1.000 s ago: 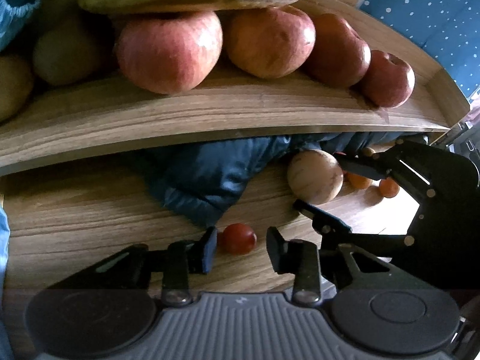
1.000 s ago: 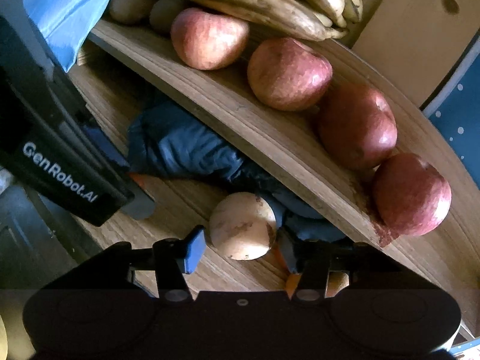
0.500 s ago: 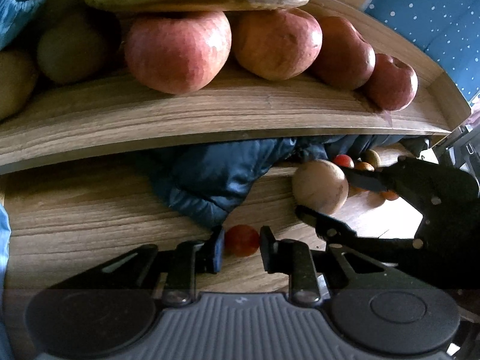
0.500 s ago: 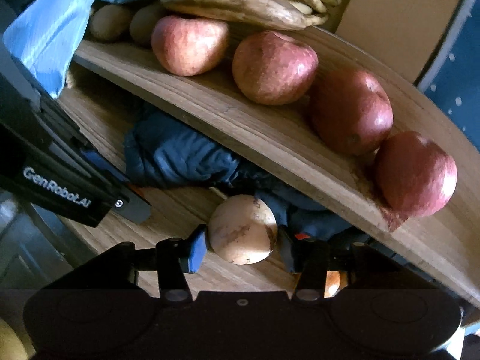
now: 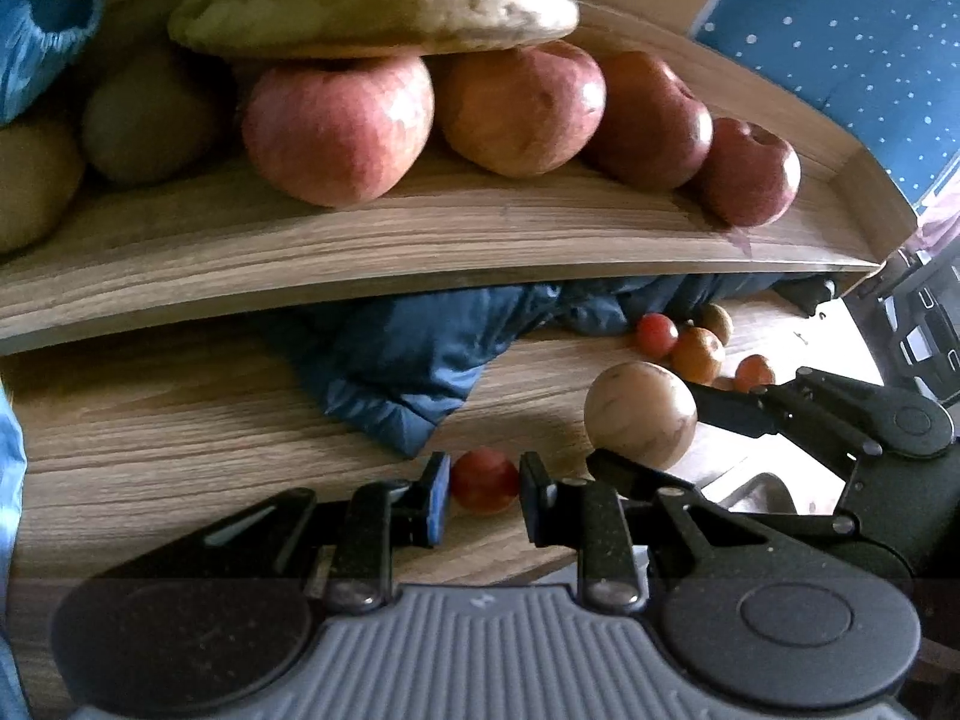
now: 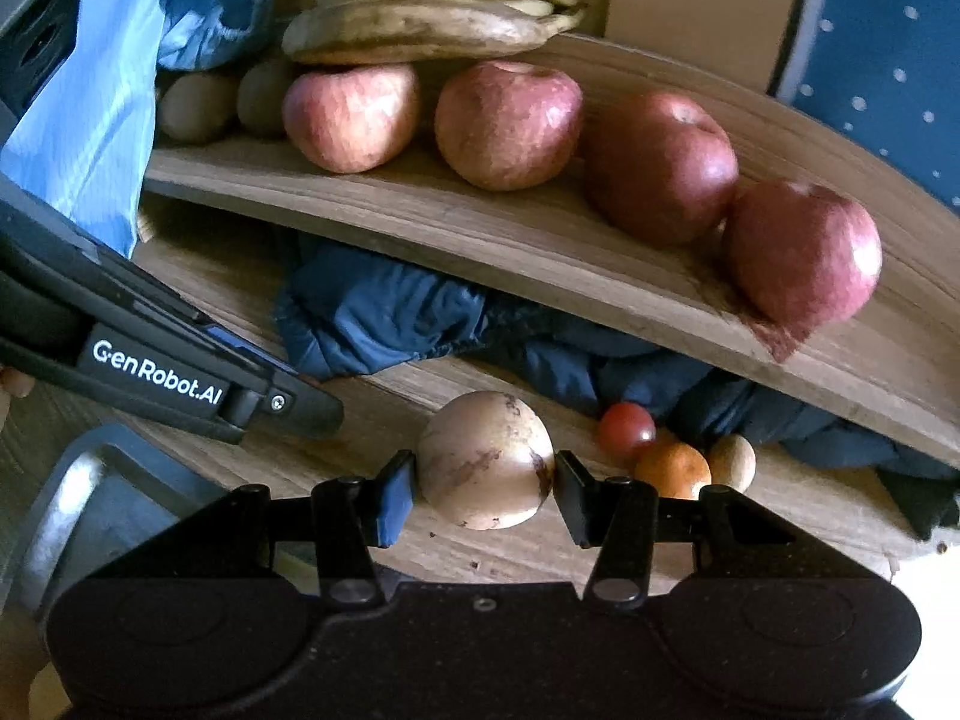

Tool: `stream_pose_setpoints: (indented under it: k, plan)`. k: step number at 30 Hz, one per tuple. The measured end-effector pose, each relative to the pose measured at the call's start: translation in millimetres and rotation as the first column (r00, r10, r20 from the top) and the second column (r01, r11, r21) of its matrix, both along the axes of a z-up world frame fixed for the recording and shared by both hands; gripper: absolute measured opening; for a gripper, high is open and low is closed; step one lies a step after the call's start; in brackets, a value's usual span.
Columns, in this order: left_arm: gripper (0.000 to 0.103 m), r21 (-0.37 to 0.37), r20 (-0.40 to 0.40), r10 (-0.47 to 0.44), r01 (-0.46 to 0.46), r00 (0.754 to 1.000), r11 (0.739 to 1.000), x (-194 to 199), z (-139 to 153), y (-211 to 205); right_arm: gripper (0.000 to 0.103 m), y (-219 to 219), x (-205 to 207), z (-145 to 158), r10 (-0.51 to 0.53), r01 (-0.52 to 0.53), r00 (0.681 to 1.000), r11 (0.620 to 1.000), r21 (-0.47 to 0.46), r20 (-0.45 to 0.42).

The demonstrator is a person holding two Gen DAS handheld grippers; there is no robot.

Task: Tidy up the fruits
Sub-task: 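Carry the cherry tomato and pale fruit over the tray and lower them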

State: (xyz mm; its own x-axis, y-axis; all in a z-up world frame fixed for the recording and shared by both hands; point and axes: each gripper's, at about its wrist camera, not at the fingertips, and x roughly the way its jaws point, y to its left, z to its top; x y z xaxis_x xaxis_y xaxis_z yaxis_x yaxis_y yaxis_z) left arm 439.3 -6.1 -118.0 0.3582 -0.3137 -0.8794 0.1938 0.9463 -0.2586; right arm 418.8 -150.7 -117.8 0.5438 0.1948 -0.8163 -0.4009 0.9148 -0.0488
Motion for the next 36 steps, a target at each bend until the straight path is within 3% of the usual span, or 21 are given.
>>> stream_pose_setpoints:
  k: [20,36]
  plan:
    - [0.027,-0.022,0.047,-0.095,0.097,0.994,0.995,-33.9,22.4,-22.1,0.051,-15.2,-54.0,25.4,-0.149,0.148,0.988,0.989,0.028,0.042]
    - [0.027,-0.021,0.013,-0.184,0.184,0.983,0.983,-68.5,16.8,-53.2,0.051,-35.0,-103.9,35.7,-0.208,0.208,0.977,0.978,0.02,0.036]
